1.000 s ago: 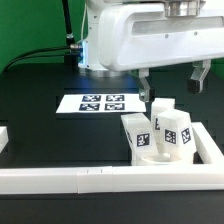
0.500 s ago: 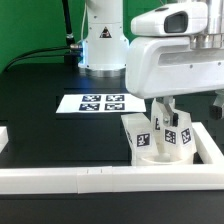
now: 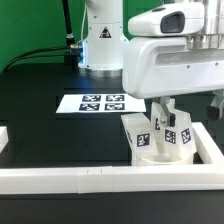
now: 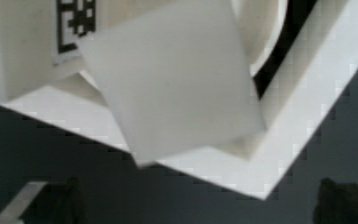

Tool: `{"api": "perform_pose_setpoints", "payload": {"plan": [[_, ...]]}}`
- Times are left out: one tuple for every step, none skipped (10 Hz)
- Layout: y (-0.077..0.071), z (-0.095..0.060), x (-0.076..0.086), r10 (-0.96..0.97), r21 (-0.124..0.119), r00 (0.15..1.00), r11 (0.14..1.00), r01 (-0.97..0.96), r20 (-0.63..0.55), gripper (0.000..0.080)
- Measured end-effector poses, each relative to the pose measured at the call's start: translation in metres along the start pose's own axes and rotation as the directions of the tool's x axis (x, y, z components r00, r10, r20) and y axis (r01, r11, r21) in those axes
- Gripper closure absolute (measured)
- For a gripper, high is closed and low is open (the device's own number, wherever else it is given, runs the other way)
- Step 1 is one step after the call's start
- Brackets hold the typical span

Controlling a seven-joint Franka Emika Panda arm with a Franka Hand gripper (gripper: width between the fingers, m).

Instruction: Assemble stool

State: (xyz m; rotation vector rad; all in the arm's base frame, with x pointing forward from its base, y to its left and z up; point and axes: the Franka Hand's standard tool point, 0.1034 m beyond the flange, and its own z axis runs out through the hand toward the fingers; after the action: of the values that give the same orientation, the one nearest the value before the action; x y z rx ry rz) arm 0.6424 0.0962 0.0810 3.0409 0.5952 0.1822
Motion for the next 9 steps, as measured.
{"api": "perform_pose_setpoints", "payload": {"plan": [[0.0027,0.0055,-0.0049,0.006,0.005,1.0,1.0,-0.006,0.022,0.0151],[0.0032,0.0087,-0.0065,0.009,0.006,0.999,1.0,-0.01,0.031,0.0151],[0.002,0.0103,-0.0074,0.013,0.007,0.999,1.0,-0.013,0.034,0.0151],[0.0013,0.011,-0.0092,0.015,0.011,0.999,1.0,-0.015,0.042,0.0151],[0.002,0.0109,-0.0091,0.016,0.01,0.999,1.0,-0.017,0.041,0.0151],[0.0022,0.0109,-0.0092,0.03,0.009,0.999,0.999,-0.031,0.042,0.0151],[0.0024,0.0109,-0.0092,0.049,0.008,0.998,0.999,-0.049,0.042,0.0266],[0.0028,0.0109,-0.0092,0.05,0.008,0.998,0.999,-0.05,0.041,0.0401],[0.0031,0.0108,-0.0091,0.082,0.007,0.996,0.997,-0.082,0.041,0.0401]]}}
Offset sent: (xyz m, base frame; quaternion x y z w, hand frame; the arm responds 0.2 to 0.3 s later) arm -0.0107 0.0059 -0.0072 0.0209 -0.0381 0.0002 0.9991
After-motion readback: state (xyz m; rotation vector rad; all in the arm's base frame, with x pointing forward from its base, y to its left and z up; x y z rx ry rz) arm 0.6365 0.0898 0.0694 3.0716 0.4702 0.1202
